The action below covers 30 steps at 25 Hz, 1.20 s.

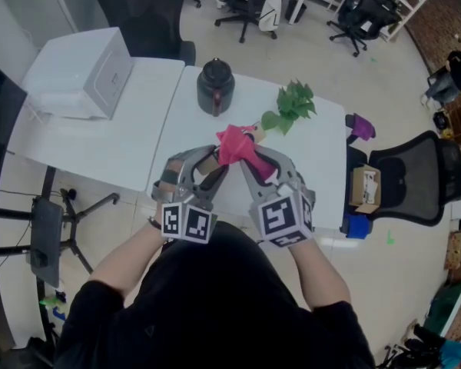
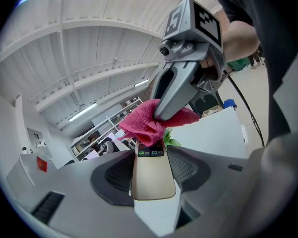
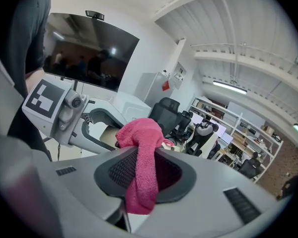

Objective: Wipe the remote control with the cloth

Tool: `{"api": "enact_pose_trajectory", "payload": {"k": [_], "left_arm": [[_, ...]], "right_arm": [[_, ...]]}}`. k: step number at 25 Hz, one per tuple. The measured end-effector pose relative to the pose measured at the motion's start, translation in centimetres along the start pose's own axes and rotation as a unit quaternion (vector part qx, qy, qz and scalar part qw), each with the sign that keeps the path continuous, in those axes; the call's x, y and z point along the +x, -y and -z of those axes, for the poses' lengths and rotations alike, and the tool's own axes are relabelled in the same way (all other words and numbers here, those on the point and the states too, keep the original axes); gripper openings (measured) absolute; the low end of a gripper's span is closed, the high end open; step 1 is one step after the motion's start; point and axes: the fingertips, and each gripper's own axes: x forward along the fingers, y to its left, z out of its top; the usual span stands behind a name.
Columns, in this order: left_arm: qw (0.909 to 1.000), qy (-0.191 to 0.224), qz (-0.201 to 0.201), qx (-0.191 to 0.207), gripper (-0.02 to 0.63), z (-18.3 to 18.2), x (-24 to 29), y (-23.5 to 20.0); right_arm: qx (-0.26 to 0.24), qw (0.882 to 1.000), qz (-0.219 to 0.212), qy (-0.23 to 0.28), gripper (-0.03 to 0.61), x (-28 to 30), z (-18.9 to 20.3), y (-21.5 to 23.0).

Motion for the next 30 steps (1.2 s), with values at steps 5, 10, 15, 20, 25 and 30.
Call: {"api": "enact_pose_trajectory", "payload": {"k": [5,10,15,20,25,30], "left_arm": [[1.0000,0.001,0.003,0.001,0.210,0.0,-0.1,0.2],[1.0000,0.003,0.005,-0.001,0.210,0.0,-0.2,0.4],[0.9890,0.026,0.033,-0.142,0.210,0.4,0.1,-0.5],[0.8434,0.113,0.125,-0.510,0.210,0.6,0.4,-3.4],[0.6283,0.234,0.186,-0.718,0.210,-0.3,-0.4,-6.5],[0.5179,0.284,0.224,-0.775,0.210,-1.4,-0.7,-7.5]], "right_arm": [[0.028,0.999,0.044,-0.012,0.086,-0.5,1.4,3.6],[0.044,0.996,0.075,-0.016,0.086,-1.4,1.9,6.2],[0.075,0.993,0.074,0.043,0.086,-2.6,0.0,6.5],[0.181,0.973,0.034,0.141,0.086,-3.7,-0.9,5.8],[0.257,0.948,-0.040,0.182,0.086,-3.0,-1.1,2.3],[0.293,0.931,-0.111,0.188,0.086,-1.6,-1.2,-0.8]]}}
